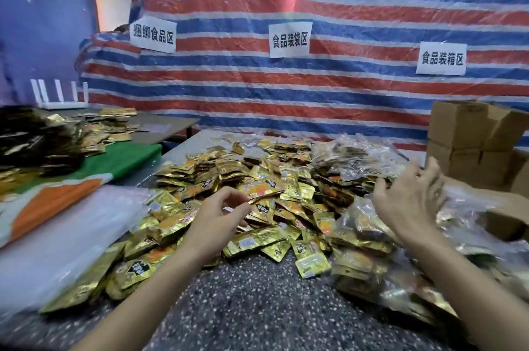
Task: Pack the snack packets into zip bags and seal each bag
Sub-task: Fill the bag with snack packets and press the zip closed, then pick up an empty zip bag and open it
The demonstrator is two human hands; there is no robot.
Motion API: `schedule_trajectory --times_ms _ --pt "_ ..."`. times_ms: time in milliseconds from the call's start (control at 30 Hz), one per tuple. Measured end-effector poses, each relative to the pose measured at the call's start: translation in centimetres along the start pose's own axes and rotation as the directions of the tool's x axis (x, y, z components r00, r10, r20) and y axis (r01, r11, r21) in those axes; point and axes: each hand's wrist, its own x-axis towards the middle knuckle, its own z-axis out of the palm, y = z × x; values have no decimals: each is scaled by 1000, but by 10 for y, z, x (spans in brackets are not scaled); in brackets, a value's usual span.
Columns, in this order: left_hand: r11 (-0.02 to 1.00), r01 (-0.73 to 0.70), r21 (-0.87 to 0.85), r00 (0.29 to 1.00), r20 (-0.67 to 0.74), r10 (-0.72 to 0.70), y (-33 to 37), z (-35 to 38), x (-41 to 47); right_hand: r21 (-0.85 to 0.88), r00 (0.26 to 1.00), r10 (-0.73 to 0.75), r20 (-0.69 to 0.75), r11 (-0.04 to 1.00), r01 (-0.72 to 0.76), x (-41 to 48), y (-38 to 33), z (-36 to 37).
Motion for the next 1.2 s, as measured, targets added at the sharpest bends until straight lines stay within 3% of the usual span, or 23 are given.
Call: schedule_trajectory --times_ms 100,167,333,433,467,533,600,667,933,1100,1200 --pt "1000 -18 8 1000 -20 18 0 -11 -5 166 949 -270 164 956 243 -36 -44 16" --pt "1000 -20 5 1000 -19 20 -4 -22 -7 294 885 -401 237 898 328 -57 -66 25" --pt "986 -27 167 997 -73 39 -27 -66 -9 483 738 -584 339 781 397 -88 -89 40" --pt "927 57 371 991 -133 -8 -54 -102 -8 530 666 -647 371 736 421 -97 -90 45" --pt "865 124 487 984 -174 -43 -64 -115 -8 547 649 -661 377 724 420 -100 -89 45" --pt "637 296 711 951 -284 -125 -86 -143 -9 569 622 -688 375 700 431 -105 -85 47" --pt "410 449 794 892 -368 -263 -105 -165 -12 580 602 -700 385 690 432 -109 -81 48" --pt "292 517 805 838 -406 -365 -120 -178 -16 586 586 -701 406 692 421 -113 -76 50" --pt "506 606 614 795 -493 -354 -111 -187 -6 603 592 -659 465 725 333 -128 -53 52" --pt "697 457 553 806 -589 -61 -86 -172 -17 646 624 -592 510 742 176 -141 -43 50" --pt "798 355 487 786 -617 27 -74 -148 -30 681 655 -521 548 732 13 -154 -37 52"
